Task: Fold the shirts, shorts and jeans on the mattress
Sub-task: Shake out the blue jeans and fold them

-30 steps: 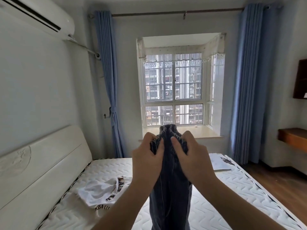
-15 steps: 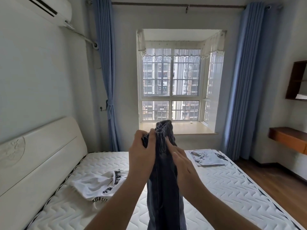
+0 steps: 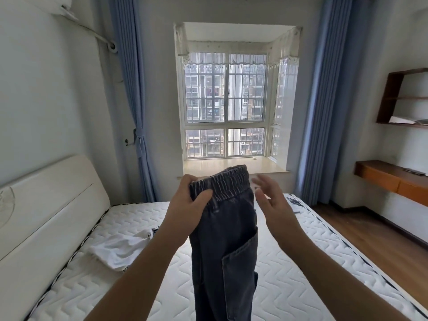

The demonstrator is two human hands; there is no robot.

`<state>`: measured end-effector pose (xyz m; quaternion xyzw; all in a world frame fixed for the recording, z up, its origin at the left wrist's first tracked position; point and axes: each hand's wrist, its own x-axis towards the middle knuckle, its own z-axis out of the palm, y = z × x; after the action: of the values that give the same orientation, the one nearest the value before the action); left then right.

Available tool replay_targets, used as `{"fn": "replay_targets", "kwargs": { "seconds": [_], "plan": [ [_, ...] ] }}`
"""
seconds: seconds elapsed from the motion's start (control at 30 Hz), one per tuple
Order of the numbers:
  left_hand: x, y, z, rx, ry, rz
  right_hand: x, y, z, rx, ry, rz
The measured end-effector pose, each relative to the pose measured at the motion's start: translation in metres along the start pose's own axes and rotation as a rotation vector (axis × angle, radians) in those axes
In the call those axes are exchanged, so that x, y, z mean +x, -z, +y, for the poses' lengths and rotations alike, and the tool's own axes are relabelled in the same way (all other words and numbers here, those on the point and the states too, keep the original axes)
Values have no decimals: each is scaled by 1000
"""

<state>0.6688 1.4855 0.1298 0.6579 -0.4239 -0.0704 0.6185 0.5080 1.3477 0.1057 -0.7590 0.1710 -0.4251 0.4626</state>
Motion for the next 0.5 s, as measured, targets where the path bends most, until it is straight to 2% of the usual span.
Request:
{"fn": "replay_targets", "kwargs": {
  "seconds": [0.1,0.17,0.27,0.5],
  "plan": [
    [-7,10,7,-106,-60,-83,11,12,14,92,-146,-250],
    [-11,15,11,-132,-93,-148,16,16,20,137,-199,-338],
    [-15,18,11,-111,-149,-192,18,13,16,196,-236,-265],
    [-9,47,0,74,-202,-400,25,9,0,-30,-119,-63]
  ]
}}
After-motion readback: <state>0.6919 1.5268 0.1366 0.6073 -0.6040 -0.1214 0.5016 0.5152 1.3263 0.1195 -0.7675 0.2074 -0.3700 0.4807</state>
